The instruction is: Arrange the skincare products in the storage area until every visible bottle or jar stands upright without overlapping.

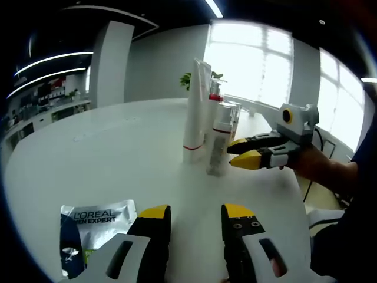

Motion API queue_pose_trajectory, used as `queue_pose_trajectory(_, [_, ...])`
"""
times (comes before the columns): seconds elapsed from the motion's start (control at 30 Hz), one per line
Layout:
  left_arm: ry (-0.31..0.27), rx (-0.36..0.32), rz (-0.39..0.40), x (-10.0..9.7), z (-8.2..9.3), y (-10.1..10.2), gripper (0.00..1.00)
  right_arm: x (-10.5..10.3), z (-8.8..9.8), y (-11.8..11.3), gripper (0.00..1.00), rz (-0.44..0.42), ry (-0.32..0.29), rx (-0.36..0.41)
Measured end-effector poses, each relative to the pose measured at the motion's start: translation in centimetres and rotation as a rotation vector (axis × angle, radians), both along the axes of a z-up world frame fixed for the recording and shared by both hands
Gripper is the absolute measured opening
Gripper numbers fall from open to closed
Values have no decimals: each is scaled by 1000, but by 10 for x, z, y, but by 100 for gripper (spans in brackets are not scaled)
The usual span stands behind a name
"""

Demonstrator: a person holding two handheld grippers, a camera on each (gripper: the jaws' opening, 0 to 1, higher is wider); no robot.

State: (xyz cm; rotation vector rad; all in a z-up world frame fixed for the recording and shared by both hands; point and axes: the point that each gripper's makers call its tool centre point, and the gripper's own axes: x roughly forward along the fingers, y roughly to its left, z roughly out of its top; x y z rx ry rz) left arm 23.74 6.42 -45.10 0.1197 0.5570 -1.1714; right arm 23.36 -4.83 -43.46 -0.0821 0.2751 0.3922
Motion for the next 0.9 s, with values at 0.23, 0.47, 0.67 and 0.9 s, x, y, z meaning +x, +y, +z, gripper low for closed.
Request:
queue_pose_trajectory(0.23, [9, 4, -10, -3, -3, -1, 34, 15, 2, 6, 24, -25, -19, -23])
queue_pose_trajectory(0.47, [12, 3, -8, -2, -4, 3, 34, 17, 5, 0, 19, -78, -40, -12])
queue_pose_trajectory(0.67, [21, -1, -8, -1, -6, 4, 34, 13, 5, -13, 19, -147, -58, -1])
queue_pose_trajectory(0.9, [10, -19, -7, 1, -1, 1, 34, 20, 5, -14, 19, -174, -57, 8])
